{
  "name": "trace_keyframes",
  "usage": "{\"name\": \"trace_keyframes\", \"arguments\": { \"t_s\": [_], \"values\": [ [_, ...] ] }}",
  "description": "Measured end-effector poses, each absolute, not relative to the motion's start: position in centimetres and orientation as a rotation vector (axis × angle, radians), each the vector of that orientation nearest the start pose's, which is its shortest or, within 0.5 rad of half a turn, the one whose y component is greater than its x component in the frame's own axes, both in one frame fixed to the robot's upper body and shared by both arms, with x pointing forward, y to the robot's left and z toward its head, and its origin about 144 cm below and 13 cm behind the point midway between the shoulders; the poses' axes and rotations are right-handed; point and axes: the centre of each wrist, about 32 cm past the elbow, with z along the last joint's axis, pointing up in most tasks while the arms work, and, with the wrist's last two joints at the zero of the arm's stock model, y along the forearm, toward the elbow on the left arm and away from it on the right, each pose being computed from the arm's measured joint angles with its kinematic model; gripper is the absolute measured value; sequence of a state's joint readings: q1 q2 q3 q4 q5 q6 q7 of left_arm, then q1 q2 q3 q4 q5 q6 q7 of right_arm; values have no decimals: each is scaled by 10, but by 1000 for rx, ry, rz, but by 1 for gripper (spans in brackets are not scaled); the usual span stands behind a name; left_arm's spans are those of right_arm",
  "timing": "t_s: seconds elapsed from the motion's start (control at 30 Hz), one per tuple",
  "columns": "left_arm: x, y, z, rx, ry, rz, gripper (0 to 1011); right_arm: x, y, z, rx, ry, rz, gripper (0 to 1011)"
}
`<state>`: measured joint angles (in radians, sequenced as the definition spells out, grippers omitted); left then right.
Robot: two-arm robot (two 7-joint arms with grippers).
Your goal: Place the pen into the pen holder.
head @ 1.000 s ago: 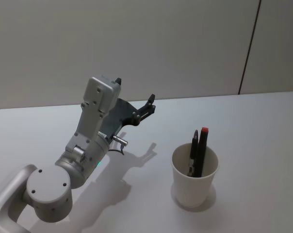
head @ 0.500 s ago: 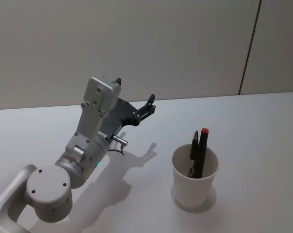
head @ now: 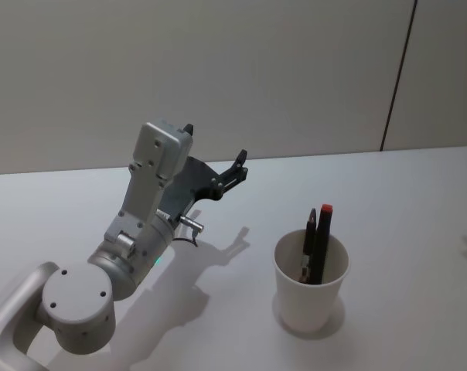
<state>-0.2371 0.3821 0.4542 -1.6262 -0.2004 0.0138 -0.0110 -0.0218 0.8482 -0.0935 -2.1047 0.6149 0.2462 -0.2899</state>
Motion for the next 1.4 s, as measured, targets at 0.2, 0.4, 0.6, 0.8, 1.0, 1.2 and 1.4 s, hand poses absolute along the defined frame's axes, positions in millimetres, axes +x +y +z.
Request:
{"name": "trace_keyframes", "arguments": {
  "t_s": [0.2, 0.4, 0.6, 0.8, 1.0, 1.2, 1.4],
  "values": [
    [492, 198, 1204, 61, -268, 1124, 1004, 422, -309, 1306, -79, -237, -1437, 1001],
    [492, 198, 1204, 61, -268, 1124, 1004, 427, -305, 1289, -61, -211, -1418, 1001],
    [492, 198, 1204, 61, -268, 1124, 1004, 431, -299, 1273, -46, -189, -1397, 1001],
    [492, 198, 1204, 61, -268, 1124, 1004, 434, -292, 1258, -33, -167, -1376, 1001],
    [492, 198, 1204, 61, -268, 1124, 1004, 437, -283, 1242, -19, -146, -1348, 1001],
    [492, 198, 1204, 61, -268, 1124, 1004, 440, -272, 1226, -6, -124, -1319, 1001],
    [492, 198, 1204, 61, -268, 1124, 1004, 441, -259, 1210, 6, -103, -1285, 1001]
  ]
}}
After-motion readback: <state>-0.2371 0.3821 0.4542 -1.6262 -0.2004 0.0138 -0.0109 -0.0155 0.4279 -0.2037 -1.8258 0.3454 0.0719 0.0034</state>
